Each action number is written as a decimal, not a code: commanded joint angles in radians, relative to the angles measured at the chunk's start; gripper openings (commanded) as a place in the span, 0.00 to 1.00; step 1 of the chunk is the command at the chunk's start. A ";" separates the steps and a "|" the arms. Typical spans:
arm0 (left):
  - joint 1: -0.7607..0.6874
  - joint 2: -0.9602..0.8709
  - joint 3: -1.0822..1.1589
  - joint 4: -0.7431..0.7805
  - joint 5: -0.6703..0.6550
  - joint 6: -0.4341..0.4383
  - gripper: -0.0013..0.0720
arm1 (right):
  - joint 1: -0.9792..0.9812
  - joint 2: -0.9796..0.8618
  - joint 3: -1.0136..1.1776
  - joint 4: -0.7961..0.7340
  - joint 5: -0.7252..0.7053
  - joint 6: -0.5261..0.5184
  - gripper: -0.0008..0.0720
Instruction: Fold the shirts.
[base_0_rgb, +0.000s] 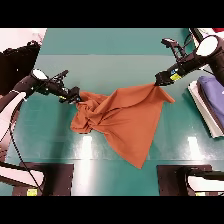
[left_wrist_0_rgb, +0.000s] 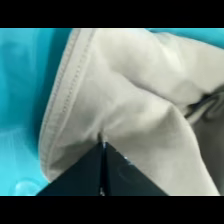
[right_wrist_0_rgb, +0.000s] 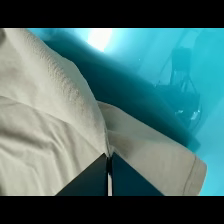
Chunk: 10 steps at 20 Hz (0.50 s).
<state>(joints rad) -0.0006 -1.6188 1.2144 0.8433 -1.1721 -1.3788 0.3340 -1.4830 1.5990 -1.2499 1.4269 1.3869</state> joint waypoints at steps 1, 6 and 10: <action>0.002 0.031 0.048 -0.005 -0.008 0.007 0.05 | 0.000 0.021 0.002 -0.004 -0.016 0.000 0.03; 0.002 0.278 0.282 0.124 0.012 0.018 0.05 | 0.000 0.122 0.146 -0.061 -0.034 -0.008 0.03; 0.002 0.507 0.502 0.224 0.012 0.018 0.05 | 0.000 0.216 0.331 -0.061 -0.051 -0.009 0.03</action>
<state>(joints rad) 0.0002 -1.2533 1.5795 0.9840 -1.1671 -1.3628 0.3340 -1.3266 1.8194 -1.3006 1.3930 1.3815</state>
